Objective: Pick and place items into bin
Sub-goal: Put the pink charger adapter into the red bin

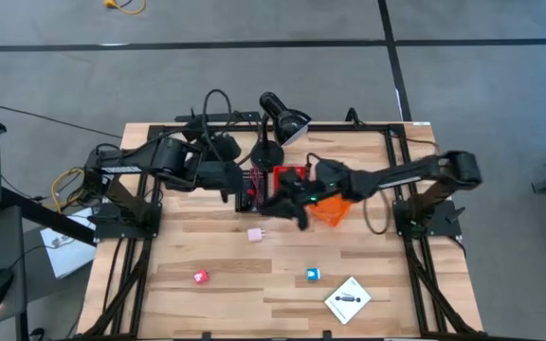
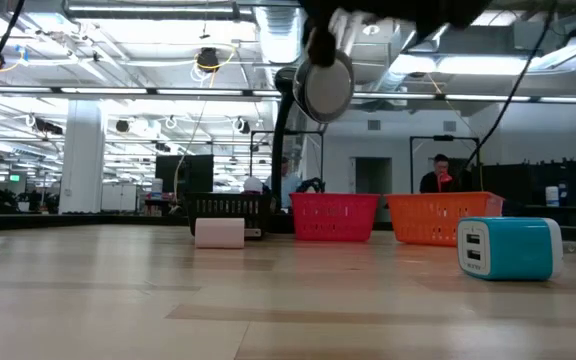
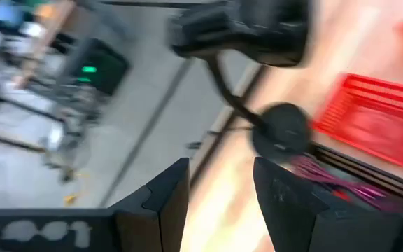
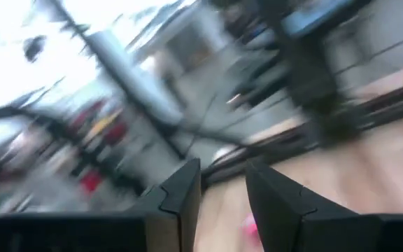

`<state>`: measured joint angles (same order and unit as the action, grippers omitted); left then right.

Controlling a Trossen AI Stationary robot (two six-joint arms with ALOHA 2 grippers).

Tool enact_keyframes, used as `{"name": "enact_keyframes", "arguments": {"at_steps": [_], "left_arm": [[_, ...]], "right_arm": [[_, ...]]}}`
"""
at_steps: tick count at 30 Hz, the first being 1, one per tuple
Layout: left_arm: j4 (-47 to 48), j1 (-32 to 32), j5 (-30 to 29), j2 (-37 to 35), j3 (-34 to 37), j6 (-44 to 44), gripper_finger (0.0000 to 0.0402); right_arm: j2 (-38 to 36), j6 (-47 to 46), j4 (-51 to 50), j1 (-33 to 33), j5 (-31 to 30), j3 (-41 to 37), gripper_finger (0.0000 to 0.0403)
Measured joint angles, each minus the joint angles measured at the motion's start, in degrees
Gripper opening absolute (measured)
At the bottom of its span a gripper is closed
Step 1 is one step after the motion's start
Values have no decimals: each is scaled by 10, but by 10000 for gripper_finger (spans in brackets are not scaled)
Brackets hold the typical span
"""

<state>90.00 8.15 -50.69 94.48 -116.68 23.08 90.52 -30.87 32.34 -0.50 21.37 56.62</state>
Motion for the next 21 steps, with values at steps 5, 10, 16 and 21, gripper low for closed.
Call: {"name": "enact_keyframes", "arguments": {"at_steps": [5,10,16,21], "left_arm": [[0,37,56,-52,19,20,150],[-1,77,48,-161,102,87,150],[-46,122,50,-303,323,265,150],[-207,152,164,-373,526,364,151]], "right_arm": [[-118,66,-221,-29,-32,0,108],[-231,104,-427,-81,-230,0,108],[-287,81,-510,-169,-407,-8,108],[-285,83,-522,-209,-441,-9,108]]}}
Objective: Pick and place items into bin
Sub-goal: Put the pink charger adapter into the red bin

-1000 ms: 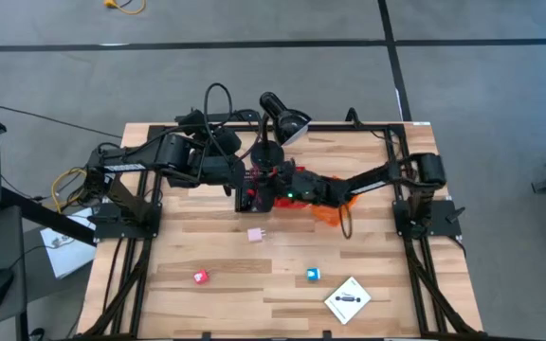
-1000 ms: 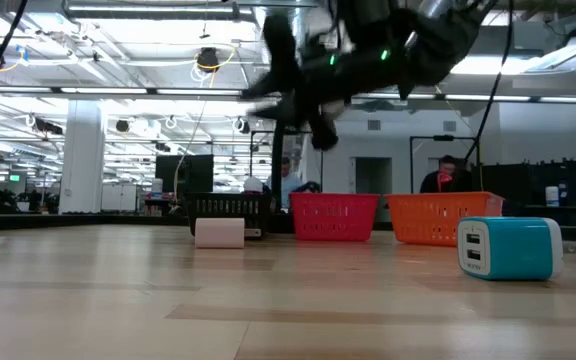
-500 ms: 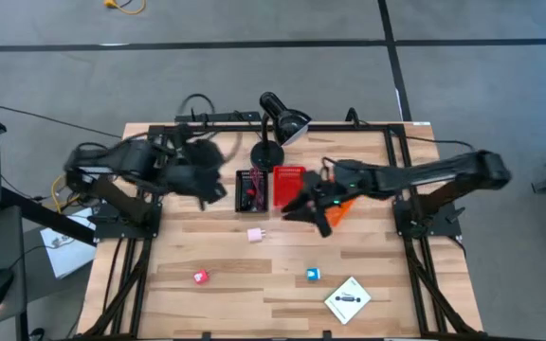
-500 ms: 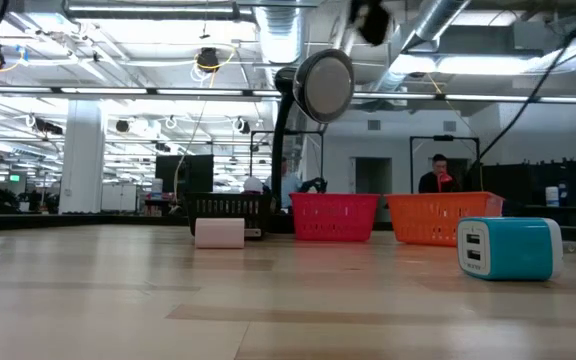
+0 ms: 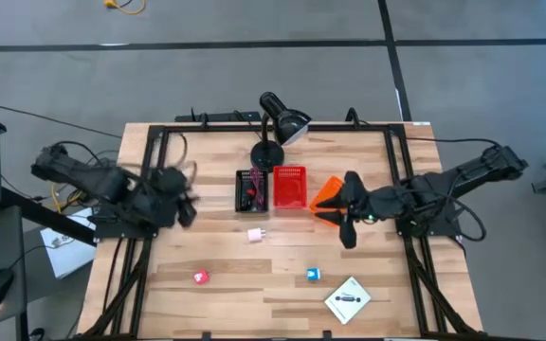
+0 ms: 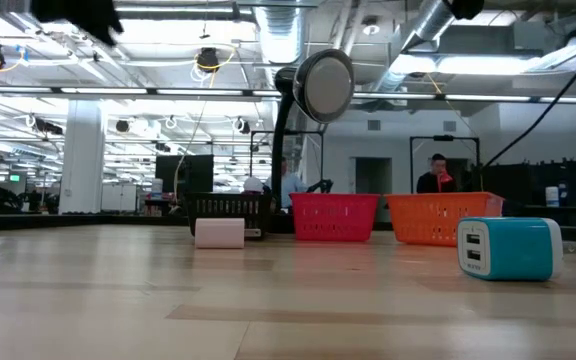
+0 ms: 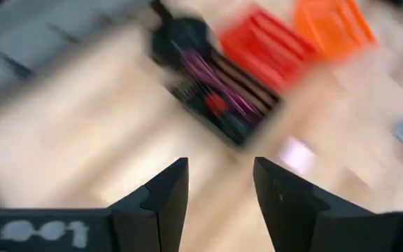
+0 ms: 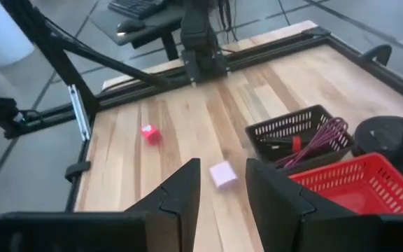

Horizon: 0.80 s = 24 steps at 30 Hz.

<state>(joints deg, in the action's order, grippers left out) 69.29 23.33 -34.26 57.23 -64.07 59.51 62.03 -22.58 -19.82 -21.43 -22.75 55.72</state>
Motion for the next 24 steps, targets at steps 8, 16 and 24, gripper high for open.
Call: {"name": "enact_keyframes", "arguments": {"at_steps": [8,16,24], "left_arm": [[-275,39,192,19,180,-10,151],[-279,77,243,98,187,17,151],[-216,76,304,173,187,-73,150]], "right_arm": [[8,6,-6,7,-16,-1,108],[20,6,-35,30,-16,-1,108],[20,6,-41,51,-17,-1,108]]}}
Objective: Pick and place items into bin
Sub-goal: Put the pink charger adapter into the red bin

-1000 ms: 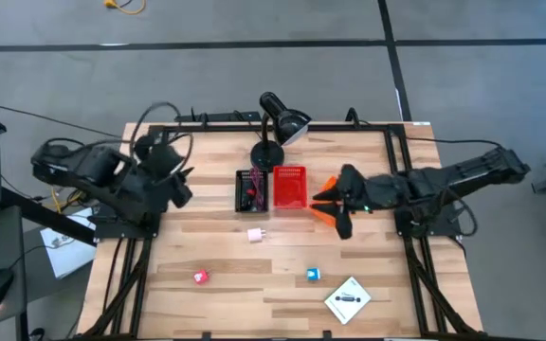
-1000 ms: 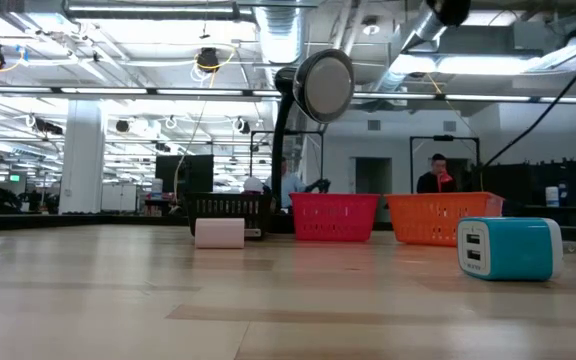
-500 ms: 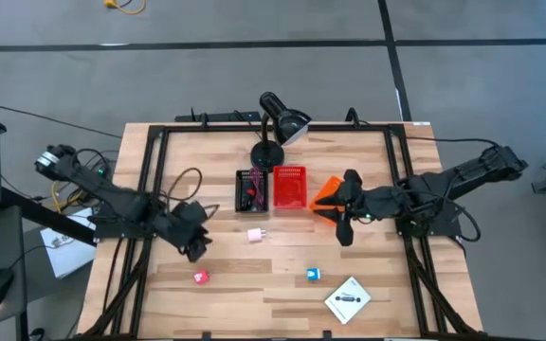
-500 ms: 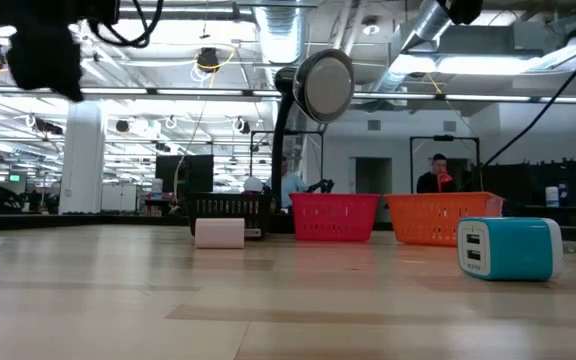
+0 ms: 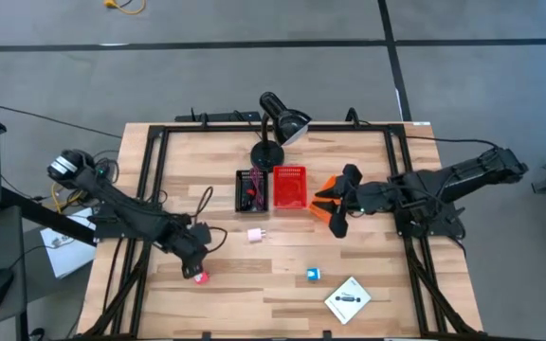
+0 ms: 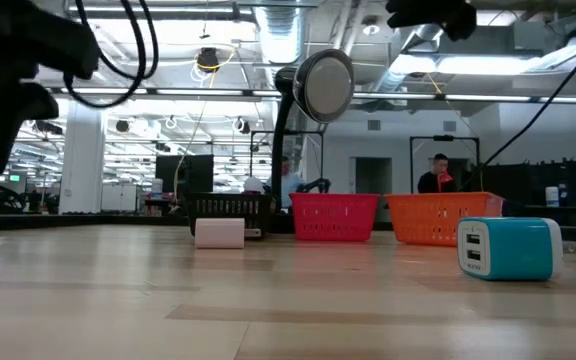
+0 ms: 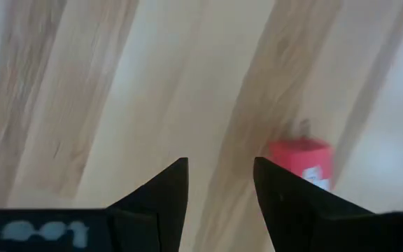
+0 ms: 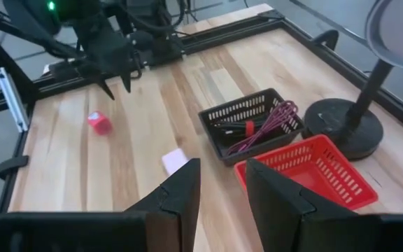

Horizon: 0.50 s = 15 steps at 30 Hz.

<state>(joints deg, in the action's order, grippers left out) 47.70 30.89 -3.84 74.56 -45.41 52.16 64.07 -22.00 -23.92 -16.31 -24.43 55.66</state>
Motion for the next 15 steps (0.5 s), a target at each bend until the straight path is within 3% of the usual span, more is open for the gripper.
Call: {"name": "enact_keyframes", "arguments": {"at_steps": [5,15], "left_arm": [[-16,-11,50,31,0,7,150],[1,-26,51,61,0,13,159]], "right_arm": [[0,0,-4,7,0,0,108],[0,1,-11,7,-1,0,108]]}}
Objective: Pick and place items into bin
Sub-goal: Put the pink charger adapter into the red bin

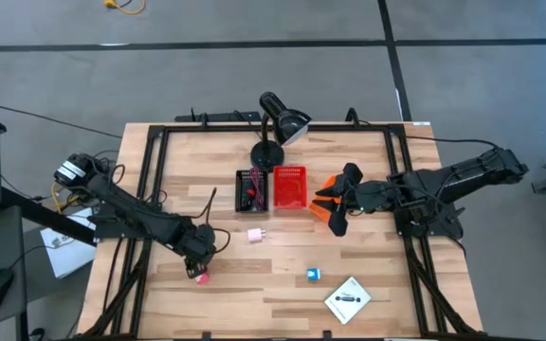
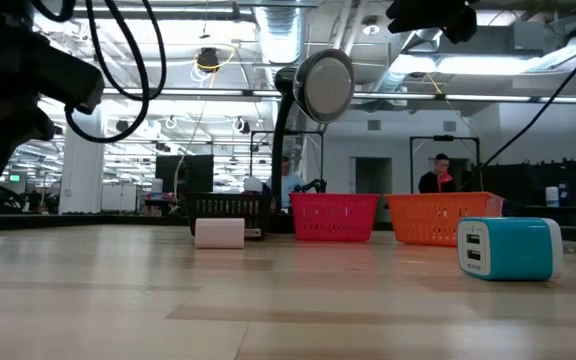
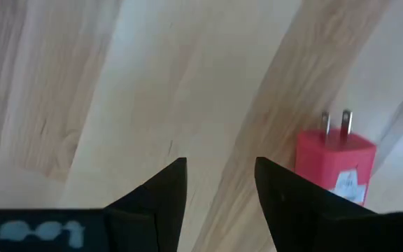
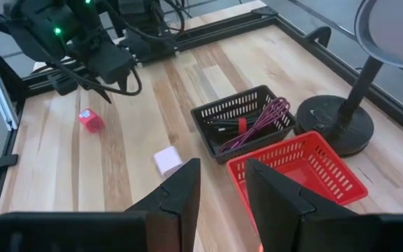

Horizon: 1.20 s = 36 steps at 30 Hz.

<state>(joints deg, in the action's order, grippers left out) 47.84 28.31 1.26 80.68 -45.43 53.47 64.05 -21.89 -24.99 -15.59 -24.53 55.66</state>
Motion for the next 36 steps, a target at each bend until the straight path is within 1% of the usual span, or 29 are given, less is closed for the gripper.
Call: {"name": "enact_keyframes", "arguments": {"at_steps": [4,6,9,11,14,18,20,25,29,31,33,36], "left_arm": [[4,-6,10,0,0,-5,165],[12,-13,31,0,0,-8,165],[35,-26,65,0,0,-40,166],[55,-33,72,0,0,-53,166],[59,-41,66,0,0,-50,166],[53,-49,96,0,0,-29,172],[47,-53,99,0,0,-16,182],[20,-70,91,0,0,7,219],[-34,-72,119,0,0,22,241],[-81,-67,121,0,0,35,244],[-122,-61,140,0,0,37,244],[-146,-49,172,0,0,35,241]], "right_arm": [[0,10,-3,0,0,0,108],[0,23,-3,0,0,0,108],[0,25,-3,0,0,0,108],[0,28,-4,0,0,0,108],[0,30,-11,0,0,0,108],[0,31,-30,0,0,0,108],[0,31,-38,0,0,0,108],[0,31,-38,0,0,0,108],[0,31,-38,0,0,0,108],[0,31,-38,0,0,0,108],[0,31,-38,0,0,0,108],[0,37,-37,0,-3,0,108]]}}
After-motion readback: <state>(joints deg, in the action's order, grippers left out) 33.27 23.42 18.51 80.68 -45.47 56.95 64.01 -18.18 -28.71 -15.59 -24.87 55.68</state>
